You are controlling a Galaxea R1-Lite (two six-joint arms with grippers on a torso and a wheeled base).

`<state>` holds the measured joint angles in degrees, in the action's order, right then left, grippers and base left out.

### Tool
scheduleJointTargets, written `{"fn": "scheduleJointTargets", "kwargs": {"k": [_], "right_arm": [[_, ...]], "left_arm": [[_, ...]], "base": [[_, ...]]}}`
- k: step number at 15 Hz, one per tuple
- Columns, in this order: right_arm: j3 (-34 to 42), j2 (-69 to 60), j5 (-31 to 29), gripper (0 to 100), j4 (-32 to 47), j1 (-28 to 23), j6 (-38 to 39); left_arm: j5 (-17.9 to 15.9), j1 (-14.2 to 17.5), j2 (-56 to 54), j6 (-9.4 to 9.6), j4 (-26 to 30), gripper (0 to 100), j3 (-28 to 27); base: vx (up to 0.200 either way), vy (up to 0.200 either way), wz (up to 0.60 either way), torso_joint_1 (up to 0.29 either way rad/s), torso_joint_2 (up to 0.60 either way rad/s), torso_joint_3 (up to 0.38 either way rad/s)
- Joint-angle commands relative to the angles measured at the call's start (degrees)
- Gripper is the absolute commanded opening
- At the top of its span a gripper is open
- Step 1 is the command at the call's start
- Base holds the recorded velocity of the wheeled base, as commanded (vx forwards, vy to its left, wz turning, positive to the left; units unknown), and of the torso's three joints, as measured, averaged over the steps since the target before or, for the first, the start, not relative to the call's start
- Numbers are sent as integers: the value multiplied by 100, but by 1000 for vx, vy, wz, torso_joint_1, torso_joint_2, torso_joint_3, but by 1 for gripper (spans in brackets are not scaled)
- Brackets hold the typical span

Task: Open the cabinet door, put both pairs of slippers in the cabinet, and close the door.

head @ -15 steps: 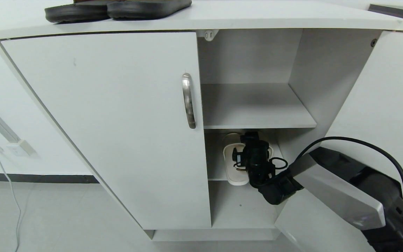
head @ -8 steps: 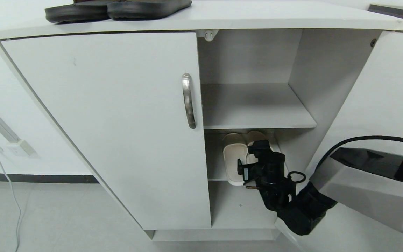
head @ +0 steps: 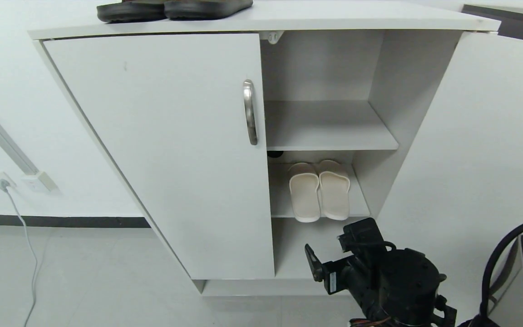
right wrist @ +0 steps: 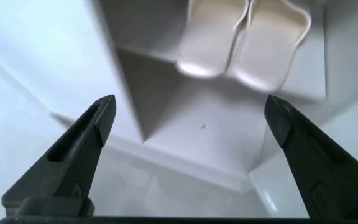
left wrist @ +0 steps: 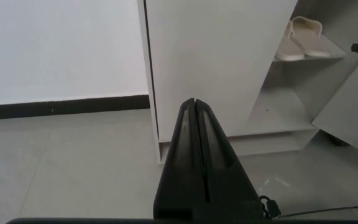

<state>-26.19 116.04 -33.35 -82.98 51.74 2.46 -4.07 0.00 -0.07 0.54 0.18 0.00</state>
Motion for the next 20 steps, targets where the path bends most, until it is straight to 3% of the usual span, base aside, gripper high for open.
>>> {"fn": "scheduleJointTargets", "kwargs": {"k": [1, 11, 20], "right_arm": [[61, -117, 4, 100, 1, 38, 26], [70, -134, 4, 100, -8, 21, 44], [87, -126, 4, 100, -51, 12, 35]], "left_arm": [[3, 0, 7, -1, -1, 0, 0], [-6, 0, 7, -1, -1, 0, 0], [-6, 0, 7, -1, -1, 0, 0]], "base": [[-200, 0, 0, 7, 2, -2], [0, 0, 0, 0, 0, 0], [0, 0, 0, 1, 5, 191]]}}
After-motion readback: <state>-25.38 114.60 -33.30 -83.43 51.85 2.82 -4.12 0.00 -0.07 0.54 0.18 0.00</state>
